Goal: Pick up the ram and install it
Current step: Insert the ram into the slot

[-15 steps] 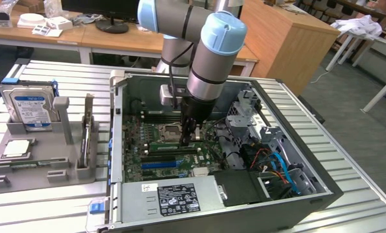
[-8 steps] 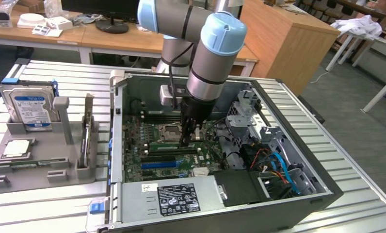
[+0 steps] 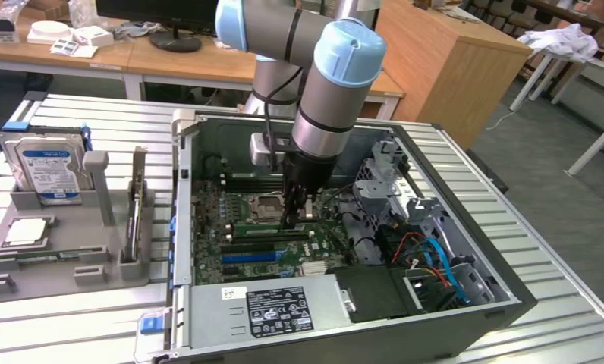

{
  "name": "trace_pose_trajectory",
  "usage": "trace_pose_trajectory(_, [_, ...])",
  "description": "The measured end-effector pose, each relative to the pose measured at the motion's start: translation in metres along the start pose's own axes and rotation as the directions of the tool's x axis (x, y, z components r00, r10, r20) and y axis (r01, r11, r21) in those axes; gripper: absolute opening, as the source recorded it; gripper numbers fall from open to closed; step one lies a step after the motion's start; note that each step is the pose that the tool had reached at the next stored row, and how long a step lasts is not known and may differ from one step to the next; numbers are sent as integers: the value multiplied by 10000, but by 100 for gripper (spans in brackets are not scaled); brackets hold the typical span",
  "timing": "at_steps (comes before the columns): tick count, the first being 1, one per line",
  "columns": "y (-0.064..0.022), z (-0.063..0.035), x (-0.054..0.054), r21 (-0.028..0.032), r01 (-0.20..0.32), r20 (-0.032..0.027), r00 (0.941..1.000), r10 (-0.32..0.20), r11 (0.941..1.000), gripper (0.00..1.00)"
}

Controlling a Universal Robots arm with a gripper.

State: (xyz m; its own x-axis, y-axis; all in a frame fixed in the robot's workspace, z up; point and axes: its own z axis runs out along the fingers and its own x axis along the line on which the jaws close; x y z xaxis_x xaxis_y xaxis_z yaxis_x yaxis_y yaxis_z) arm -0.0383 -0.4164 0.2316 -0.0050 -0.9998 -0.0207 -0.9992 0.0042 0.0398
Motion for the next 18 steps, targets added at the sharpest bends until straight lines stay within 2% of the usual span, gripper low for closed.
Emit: trace_pose_trajectory(18, [-1, 26, 1, 0, 1, 0, 10000, -1, 10000, 12])
